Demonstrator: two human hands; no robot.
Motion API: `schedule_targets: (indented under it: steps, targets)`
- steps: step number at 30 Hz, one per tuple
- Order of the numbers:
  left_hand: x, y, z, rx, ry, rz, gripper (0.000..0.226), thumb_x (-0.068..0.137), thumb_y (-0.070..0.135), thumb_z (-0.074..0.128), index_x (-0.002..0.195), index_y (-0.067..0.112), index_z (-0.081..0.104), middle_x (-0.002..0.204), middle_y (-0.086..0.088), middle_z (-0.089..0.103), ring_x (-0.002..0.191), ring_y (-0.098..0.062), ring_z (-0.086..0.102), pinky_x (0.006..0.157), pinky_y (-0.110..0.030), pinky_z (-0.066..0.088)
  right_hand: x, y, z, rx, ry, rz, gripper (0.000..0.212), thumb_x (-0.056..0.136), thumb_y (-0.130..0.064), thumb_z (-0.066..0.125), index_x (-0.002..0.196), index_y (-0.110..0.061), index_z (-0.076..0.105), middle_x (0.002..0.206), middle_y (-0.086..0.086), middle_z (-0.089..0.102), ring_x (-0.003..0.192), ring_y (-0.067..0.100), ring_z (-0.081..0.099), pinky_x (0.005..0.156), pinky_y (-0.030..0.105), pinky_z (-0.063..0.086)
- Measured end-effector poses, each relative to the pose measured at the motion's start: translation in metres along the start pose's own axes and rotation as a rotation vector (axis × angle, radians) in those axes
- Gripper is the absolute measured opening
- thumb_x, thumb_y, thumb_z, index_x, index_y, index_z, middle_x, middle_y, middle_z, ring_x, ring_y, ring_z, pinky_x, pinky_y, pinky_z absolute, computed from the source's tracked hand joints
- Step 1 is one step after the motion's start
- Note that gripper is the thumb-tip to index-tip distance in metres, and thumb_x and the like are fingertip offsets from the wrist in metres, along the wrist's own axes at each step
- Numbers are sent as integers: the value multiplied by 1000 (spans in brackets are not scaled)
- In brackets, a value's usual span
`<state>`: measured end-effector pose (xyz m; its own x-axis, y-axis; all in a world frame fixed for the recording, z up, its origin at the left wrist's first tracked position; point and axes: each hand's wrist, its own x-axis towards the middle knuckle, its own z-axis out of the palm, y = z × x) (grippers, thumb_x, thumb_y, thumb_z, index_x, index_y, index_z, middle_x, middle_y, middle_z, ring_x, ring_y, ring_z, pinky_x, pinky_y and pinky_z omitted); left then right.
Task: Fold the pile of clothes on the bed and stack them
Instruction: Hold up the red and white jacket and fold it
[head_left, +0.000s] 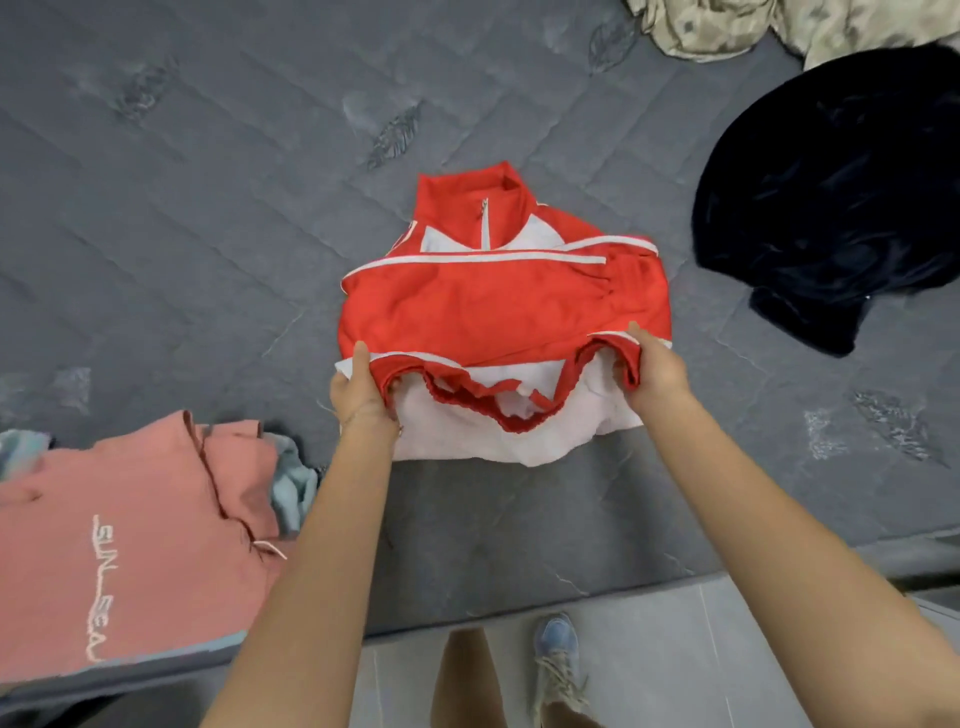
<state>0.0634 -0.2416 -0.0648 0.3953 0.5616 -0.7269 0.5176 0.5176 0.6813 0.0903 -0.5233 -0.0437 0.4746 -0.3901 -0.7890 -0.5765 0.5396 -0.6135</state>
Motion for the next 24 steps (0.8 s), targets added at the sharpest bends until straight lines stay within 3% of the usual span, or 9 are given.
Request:
schedule_targets:
  steps: [3,5,10,14,18,21,23,24]
  targets:
    - [26,26,10,-12,0,-46,21,91,38,60,92,18,53,71,2,52,55,-9,50,46,-17,44,15,-22,27,107,54,-32,13,91,-12,62,81,-15,55,48,-5,62,37,6,57,35,15,40]
    - [41,43,17,-17,-14,-42,19,93,35,58,86,19,52,70,2,52,51,-6,52,41,-15,44,24,-36,41,130,80,-45,14,92,-11,60,81,-17,53,59,-4,61,36,3,55,36,15,41]
    - [75,72,48,-82,-134,-27,19,95,30,56,100,12,55,72,1,54,43,0,55,46,-14,48,50,-61,75,148,89,-83,13,92,-5,58,84,-13,53,51,-4,60,37,1,53,41,16,43]
    - [92,91,76,-224,-139,-114,19,94,25,60,80,13,55,68,3,54,47,-1,57,49,-16,49,76,-71,102,247,81,-66,7,91,0,58,89,-7,56,57,0,59,43,6,57,44,19,47]
    - [102,109,102,-433,-148,-124,20,96,17,57,77,9,54,49,3,59,44,-3,58,55,-16,53,98,-89,126,332,4,-47,2,94,-3,56,92,-3,57,53,2,62,45,10,61,46,20,50]
    - [105,113,116,-449,-227,-34,14,100,13,48,89,11,57,66,4,69,66,-6,67,73,-22,57,97,-103,144,342,-125,-63,12,98,-12,51,92,-4,59,60,2,68,57,10,67,55,20,54]
    - [108,103,123,-287,-261,49,13,99,14,48,109,13,55,95,0,67,87,-11,64,79,-24,55,98,-105,150,194,-154,-96,13,98,-14,51,101,-5,59,77,1,70,73,12,68,66,21,56]
    - [110,94,123,-139,-255,116,27,97,17,50,124,15,50,112,-1,62,98,-13,62,88,-28,52,100,-103,149,84,-143,-129,17,97,-14,53,112,-6,57,91,1,68,84,13,65,73,21,55]
